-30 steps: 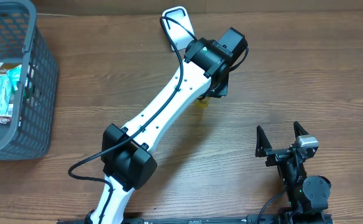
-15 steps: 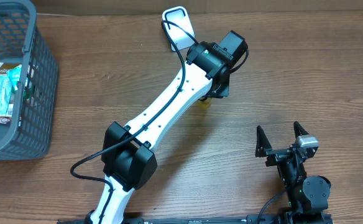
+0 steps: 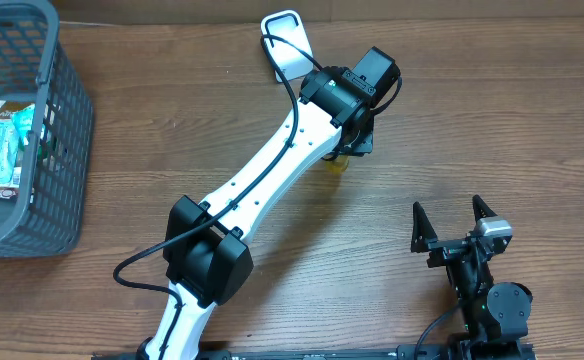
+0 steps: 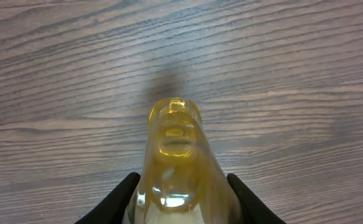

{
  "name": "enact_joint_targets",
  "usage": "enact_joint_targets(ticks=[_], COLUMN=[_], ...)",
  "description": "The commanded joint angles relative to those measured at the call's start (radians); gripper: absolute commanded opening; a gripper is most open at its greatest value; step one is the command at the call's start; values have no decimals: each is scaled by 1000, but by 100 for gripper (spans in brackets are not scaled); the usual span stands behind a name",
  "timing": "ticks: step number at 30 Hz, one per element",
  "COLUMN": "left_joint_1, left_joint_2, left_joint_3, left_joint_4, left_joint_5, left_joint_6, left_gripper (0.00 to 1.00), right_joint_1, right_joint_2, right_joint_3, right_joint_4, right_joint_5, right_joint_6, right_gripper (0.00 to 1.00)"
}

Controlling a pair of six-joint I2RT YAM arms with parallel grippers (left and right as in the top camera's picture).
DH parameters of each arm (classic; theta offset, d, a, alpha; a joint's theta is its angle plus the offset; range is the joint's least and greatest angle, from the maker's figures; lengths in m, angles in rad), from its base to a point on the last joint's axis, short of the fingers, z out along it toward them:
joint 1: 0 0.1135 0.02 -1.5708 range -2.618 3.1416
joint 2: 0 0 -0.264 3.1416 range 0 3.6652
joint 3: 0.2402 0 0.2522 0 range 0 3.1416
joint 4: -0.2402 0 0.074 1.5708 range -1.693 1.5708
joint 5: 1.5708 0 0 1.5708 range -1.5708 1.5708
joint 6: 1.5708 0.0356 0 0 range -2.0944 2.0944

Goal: Scan the item barcode
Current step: 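Carry the yellow bottle with the left gripper toward the white scanner, then hold the bottle label in front of the scanner window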

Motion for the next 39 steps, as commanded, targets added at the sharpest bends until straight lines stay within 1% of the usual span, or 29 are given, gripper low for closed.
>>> enact_joint_targets(ticks=[1, 6, 12, 15, 29, 39], left_joint_1=[-23, -55, -77, -86, -122, -126], left_joint_2=[5, 7, 7, 7, 7, 7], left_joint_3=[2, 1, -17, -48, -173, -198], left_joint_4=[18, 45, 59, 80, 173, 174], left_joint_5=[7, 7, 7, 8, 4, 5], left_joint_6=[-13, -14, -20, -40, -39, -40], left_gripper=[8, 10, 10, 10, 11, 12], right_joint_1=[4, 4, 4, 4, 4, 4], right_joint_2=[-7, -7, -7, -7, -7, -7], right_joint_3=[-10, -10, -10, -10, -10, -10], right_joint_4=[4, 4, 4, 4, 4, 4], right_joint_5=[3, 3, 3, 3, 3, 3], right_joint_6=[7, 7, 7, 7, 7, 7], right_gripper=[100, 100, 100, 100, 100, 100])
